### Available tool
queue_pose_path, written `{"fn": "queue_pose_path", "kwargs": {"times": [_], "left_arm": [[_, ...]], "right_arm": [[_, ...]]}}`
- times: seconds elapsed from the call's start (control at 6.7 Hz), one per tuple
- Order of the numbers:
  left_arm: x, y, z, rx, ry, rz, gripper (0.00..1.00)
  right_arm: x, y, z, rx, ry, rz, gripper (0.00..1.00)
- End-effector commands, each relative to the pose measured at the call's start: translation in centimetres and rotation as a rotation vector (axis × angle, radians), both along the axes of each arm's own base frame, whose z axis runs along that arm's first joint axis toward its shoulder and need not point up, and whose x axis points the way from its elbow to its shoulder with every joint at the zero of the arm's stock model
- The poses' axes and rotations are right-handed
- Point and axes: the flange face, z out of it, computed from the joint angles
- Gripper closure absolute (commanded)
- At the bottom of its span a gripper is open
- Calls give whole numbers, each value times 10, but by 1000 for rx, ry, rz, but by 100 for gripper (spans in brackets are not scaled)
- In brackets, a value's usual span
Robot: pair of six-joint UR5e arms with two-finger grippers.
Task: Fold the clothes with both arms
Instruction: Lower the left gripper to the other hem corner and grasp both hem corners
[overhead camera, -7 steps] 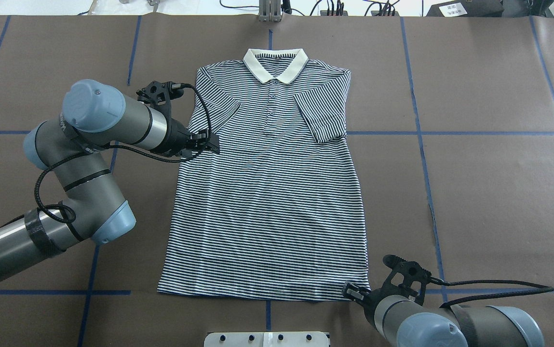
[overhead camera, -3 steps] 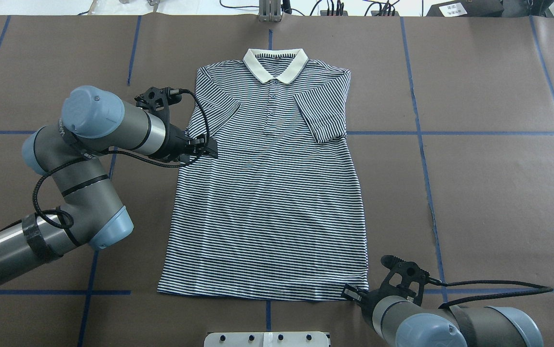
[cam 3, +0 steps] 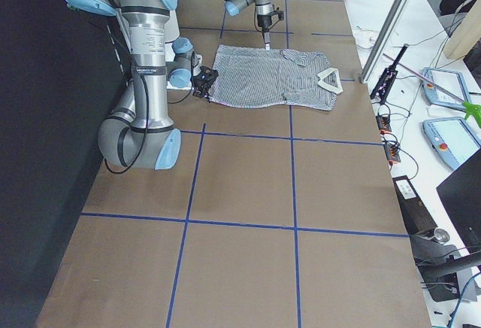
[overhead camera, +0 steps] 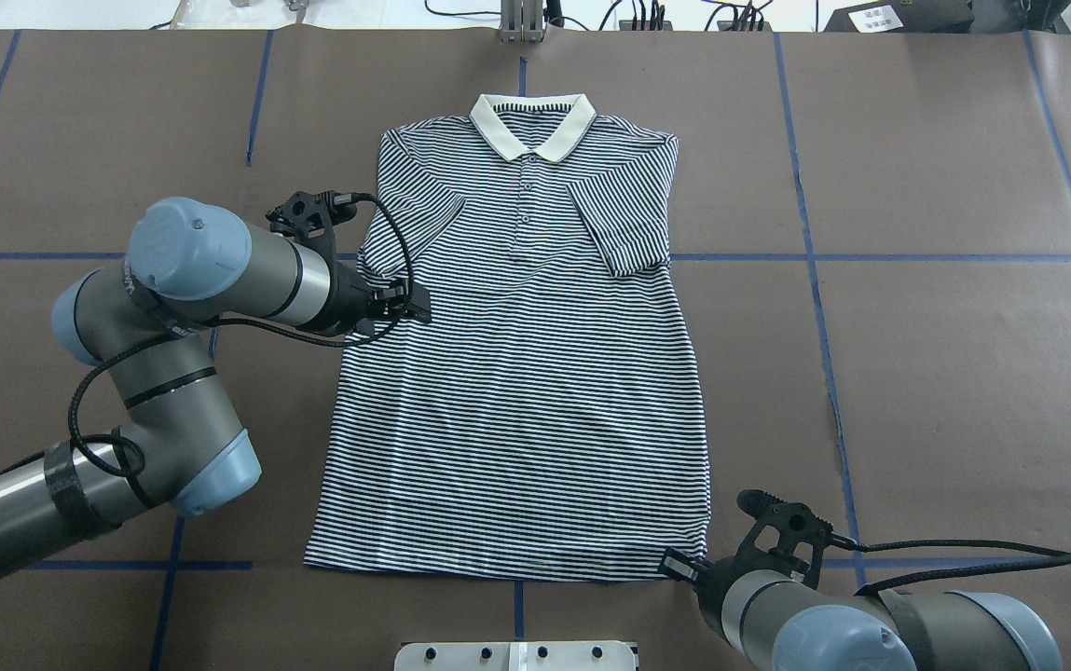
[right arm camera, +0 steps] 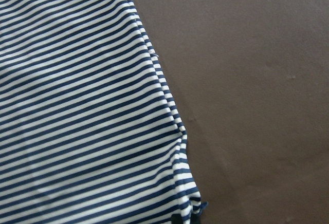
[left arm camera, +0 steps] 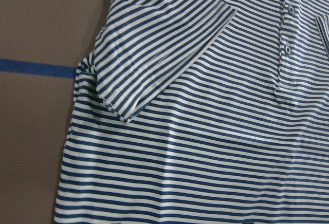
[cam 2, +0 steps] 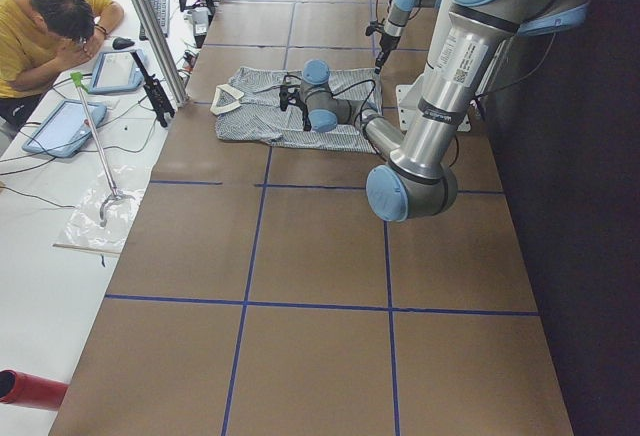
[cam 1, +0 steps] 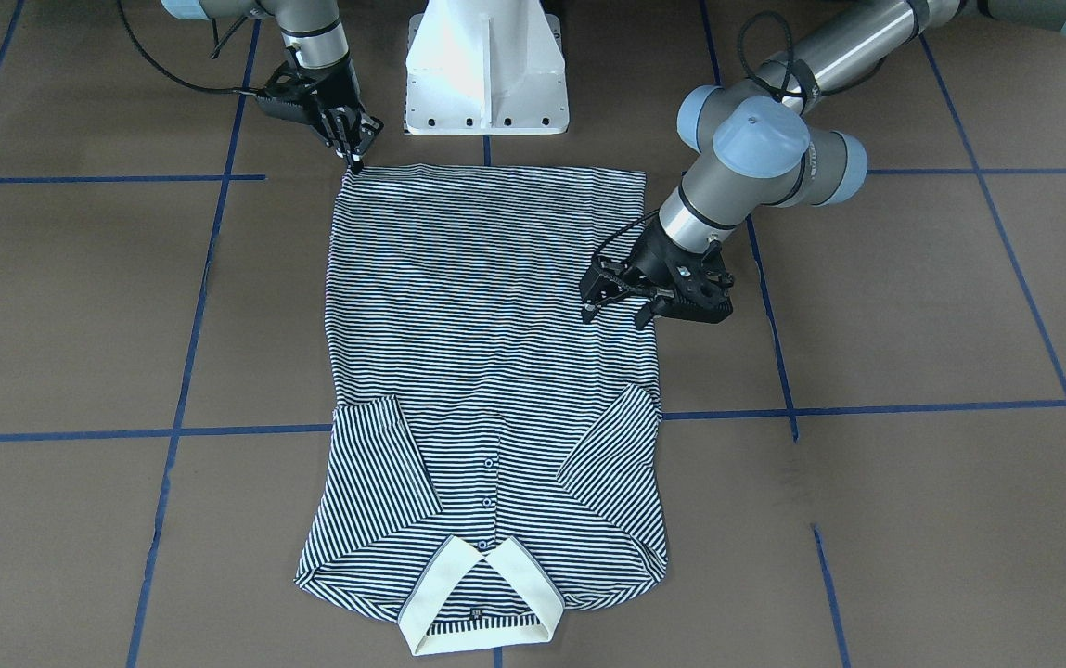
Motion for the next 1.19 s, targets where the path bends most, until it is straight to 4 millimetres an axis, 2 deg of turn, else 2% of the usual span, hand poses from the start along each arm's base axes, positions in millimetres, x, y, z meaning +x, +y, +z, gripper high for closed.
{"fn": "queue_pose_path", "kwargs": {"times": [0.0,0.15,0.3,0.45,0.6,0.75,1.04], "left_arm": [[-8,89,18,-86,-23,-8,17],[-9,130,23,-118,-52,-26,18],[-16,157,18,-143,-101,-6,18],[-8,181,21,-176,-173,-22,18],[-2,204,39,-207,-206,-22,21],[0,213,47,-208,-223,-29,25],[-1,216,54,-209,-239,-25,31]], "right_arm": [[5,-1,-4,1,-10,0,100],[5,0,-6,-2,-13,-4,100],[5,0,-6,-2,-13,-4,100],[5,0,-6,-3,-13,-6,100],[5,1,-6,-3,-13,-8,100],[4,2,-5,-3,-13,-9,100],[4,2,-5,-3,-13,-9,100]]}}
